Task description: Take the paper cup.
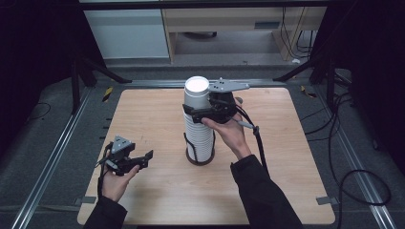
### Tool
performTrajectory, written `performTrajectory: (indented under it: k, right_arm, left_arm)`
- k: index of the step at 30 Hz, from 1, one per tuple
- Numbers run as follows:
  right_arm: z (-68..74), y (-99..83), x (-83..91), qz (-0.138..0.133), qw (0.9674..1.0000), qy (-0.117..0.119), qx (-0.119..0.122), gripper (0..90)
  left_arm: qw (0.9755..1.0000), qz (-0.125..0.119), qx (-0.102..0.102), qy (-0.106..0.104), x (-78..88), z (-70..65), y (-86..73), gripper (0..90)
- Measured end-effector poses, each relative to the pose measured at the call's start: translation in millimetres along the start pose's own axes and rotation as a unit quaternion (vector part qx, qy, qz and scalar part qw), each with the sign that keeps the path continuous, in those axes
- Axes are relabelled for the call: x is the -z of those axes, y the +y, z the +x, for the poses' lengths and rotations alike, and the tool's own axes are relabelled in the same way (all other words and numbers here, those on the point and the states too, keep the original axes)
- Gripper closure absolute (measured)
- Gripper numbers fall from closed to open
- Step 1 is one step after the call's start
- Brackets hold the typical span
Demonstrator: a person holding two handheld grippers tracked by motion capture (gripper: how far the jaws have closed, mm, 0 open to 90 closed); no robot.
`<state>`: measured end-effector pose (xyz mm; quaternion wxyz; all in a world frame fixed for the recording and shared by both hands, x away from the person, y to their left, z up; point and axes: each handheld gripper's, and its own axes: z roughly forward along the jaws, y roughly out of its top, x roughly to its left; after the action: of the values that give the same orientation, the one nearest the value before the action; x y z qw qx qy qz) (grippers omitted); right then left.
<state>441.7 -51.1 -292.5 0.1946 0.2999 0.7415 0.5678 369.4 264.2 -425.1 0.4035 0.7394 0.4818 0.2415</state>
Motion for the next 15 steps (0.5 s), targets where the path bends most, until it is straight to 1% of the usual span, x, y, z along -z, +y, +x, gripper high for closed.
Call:
performTrajectory:
  k: [7, 10, 11, 12, 13, 14, 15]
  right_arm:
    - [0.9, 2.5, 0.6, 0.009, 1.0000, -0.004, 0.003, 14.9]
    - [0.5, 4.0, 0.8, 0.013, 0.9999, -0.002, 0.008, 15.3]
    - [0.3, 7.1, 5.1, -0.012, 0.9999, 0.000, 0.009, 16.1]
    - [0.3, 7.1, 5.1, -0.012, 0.9999, 0.000, 0.009, 16.1]
    - [0.2, 12.0, 9.2, -0.024, 0.9997, 0.005, 0.007, 16.3]
    - [0.1, 17.9, 12.8, -0.028, 0.9996, 0.009, 0.004, 16.4]
    - [0.2, 23.4, 15.4, -0.031, 0.9995, 0.004, 0.010, 16.5]
  left_arm:
    - [1.0000, 0.000, 0.000, 0.001, 0.4, 0.5, 0.1, 22.2]
    - [1.0000, -0.001, 0.000, 0.003, 1.1, 1.5, 0.1, 22.2]
    - [1.0000, -0.002, 0.002, 0.003, 1.3, 1.7, 0.2, 22.2]
    - [1.0000, -0.002, 0.002, 0.003, 1.6, 2.1, 0.3, 22.2]
    - [1.0000, -0.002, 0.003, 0.003, 1.7, 2.4, 0.3, 22.2]
    - [1.0000, -0.002, 0.003, 0.003, 1.7, 2.5, 0.2, 22.1]
    - [1.0000, -0.002, 0.004, 0.003, 1.7, 2.4, 0.2, 22.1]
